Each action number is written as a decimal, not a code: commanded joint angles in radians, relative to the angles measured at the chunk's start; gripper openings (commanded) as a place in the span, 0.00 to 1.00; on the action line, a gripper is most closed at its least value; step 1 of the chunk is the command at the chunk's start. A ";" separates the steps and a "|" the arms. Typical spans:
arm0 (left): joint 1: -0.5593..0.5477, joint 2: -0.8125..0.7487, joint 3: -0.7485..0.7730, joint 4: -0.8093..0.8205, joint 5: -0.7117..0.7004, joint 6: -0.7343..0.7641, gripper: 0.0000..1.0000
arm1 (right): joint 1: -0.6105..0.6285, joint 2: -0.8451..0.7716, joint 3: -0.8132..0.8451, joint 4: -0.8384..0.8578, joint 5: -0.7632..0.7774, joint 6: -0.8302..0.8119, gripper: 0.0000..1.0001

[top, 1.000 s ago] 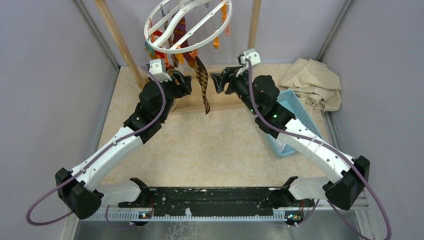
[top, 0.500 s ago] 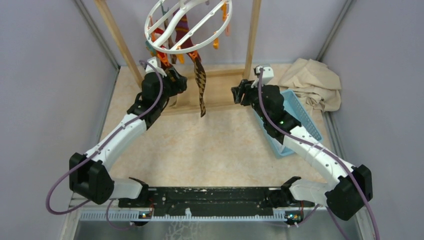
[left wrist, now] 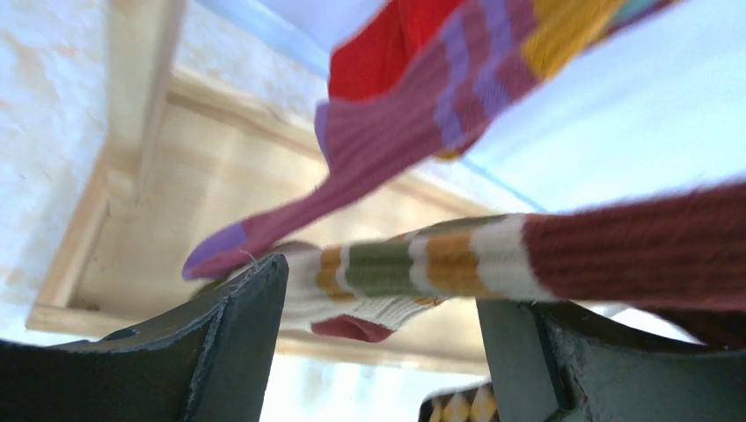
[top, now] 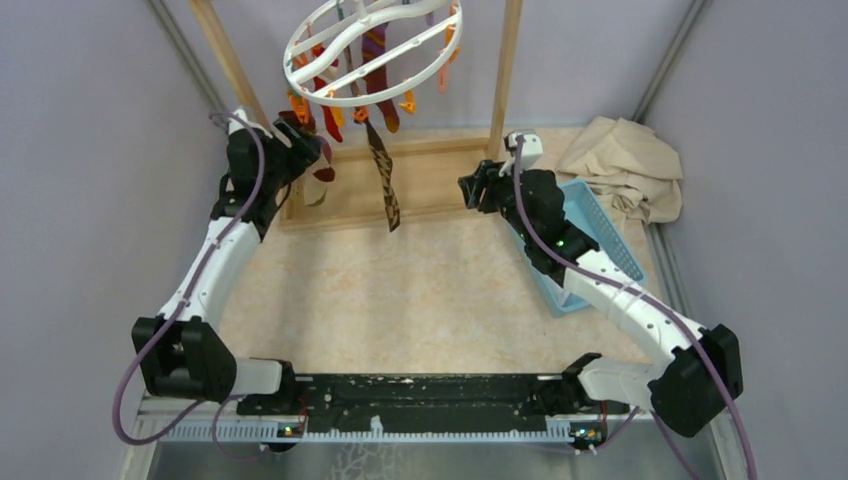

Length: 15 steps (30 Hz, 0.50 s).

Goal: Clip the socks to the hanger
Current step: Rotate the hanger at the clothesline.

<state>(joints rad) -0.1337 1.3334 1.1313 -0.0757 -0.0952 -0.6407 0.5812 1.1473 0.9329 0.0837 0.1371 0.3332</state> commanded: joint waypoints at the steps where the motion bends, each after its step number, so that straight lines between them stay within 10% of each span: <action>1: 0.074 0.001 0.111 -0.023 0.105 -0.061 0.82 | -0.003 0.059 0.155 0.055 -0.051 -0.019 0.50; 7: 0.079 -0.085 0.069 -0.024 0.157 -0.080 0.81 | -0.002 0.219 0.387 -0.005 -0.130 -0.024 0.01; 15: 0.077 -0.385 0.012 -0.105 0.025 -0.009 0.80 | 0.002 0.269 0.397 0.034 -0.161 -0.005 0.00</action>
<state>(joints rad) -0.0547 1.0824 1.1503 -0.1627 -0.0082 -0.6827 0.5804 1.4139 1.3140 0.0803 -0.0040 0.3187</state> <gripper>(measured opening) 0.809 0.005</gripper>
